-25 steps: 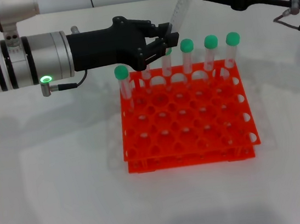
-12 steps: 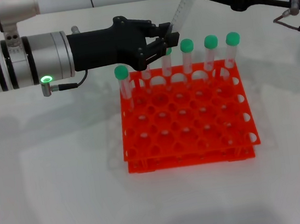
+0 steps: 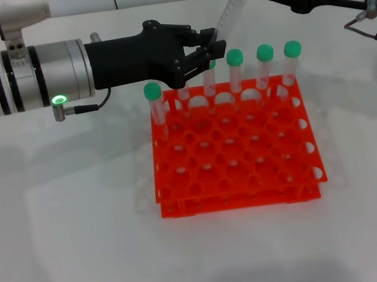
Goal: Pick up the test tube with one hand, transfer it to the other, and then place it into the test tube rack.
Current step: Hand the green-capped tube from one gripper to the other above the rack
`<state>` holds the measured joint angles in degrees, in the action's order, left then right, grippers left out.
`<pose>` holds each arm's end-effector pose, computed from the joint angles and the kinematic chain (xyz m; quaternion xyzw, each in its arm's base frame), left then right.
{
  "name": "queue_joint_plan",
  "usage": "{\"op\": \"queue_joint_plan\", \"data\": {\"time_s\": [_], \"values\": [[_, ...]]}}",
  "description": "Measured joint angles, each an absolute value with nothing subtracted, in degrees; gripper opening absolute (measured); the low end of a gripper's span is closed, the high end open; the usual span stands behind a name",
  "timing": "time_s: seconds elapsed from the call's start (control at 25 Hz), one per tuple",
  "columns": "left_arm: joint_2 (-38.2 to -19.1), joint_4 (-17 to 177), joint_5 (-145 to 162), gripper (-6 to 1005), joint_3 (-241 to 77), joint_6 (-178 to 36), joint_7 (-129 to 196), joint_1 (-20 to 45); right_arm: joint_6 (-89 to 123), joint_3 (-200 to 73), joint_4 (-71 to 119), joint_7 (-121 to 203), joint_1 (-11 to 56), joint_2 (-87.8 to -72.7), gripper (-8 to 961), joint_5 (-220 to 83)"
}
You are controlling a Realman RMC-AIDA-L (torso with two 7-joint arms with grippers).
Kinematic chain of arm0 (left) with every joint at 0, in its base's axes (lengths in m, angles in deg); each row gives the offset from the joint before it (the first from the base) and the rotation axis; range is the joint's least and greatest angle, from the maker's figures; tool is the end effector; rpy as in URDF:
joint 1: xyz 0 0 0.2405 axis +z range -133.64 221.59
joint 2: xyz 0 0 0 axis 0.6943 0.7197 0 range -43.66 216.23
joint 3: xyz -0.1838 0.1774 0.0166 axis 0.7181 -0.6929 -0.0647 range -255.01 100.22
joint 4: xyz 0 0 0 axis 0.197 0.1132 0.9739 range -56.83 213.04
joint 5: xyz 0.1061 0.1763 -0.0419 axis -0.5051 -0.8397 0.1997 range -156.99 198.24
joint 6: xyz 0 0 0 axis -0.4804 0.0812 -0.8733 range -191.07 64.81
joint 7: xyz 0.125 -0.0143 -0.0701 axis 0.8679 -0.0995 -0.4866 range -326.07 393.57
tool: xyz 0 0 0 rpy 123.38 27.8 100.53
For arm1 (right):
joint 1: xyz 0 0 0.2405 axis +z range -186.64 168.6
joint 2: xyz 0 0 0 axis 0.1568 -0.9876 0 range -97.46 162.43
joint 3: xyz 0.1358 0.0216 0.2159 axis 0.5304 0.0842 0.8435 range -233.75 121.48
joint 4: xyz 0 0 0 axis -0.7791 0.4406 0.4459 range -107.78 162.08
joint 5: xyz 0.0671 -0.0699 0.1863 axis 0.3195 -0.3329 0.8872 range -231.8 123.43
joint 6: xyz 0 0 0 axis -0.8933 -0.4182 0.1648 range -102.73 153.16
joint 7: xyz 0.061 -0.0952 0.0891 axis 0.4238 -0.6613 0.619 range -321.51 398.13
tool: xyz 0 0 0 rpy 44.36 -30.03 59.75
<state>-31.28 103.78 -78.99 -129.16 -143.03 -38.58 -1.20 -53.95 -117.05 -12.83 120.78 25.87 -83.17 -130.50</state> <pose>-0.1730 0.3866 -0.0340 -0.9479 -0.1111 -0.2792 0.1058 0.1686 0.3886 0.0300 -0.8860 0.1561 0.4037 0.1666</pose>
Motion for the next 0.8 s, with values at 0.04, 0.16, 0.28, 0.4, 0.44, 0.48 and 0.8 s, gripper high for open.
{"op": "queue_joint_plan", "data": {"time_s": [0.04,0.16,0.28,0.4,0.44,0.48,0.8], "values": [[-31.29,103.78,-78.98,202,-129.16,-143.03,-38.57,-1.20,-53.99,-117.05,-12.83,120.80,25.87,-83.17,276,-130.46],[-31.43,103.77,-78.99,205,-129.16,-143.03,-38.58,-1.20,-54.03,-117.04,-12.83,120.84,25.87,-83.18,276,-130.40],[-31.74,103.77,-79.12,208,-129.16,-142.78,-38.58,-1.20,-54.12,-117.04,-12.83,120.84,25.87,-83.18,276,-130.40],[-31.97,103.76,-79.27,211,-129.16,-142.47,-38.58,-1.20,-54.20,-117.04,-12.83,120.84,25.94,-83.17,276,-130.39],[-32.04,103.77,-79.31,212,-129.16,-142.42,-38.58,-1.20,-54.21,-117.04,-12.83,120.84,25.95,-83.18,276,-130.39],[-32.11,103.77,-79.33,213,-129.16,-142.39,-38.58,-1.20,-54.21,-117.04,-12.83,120.84,25.95,-83.17,276,-130.39],[-32.53,103.76,-79.64,221,-129.25,-141.73,-38.58,-1.16,-54.24,-117.14,-12.91,120.84,25.96,-83.17,275,-130.29]]}}
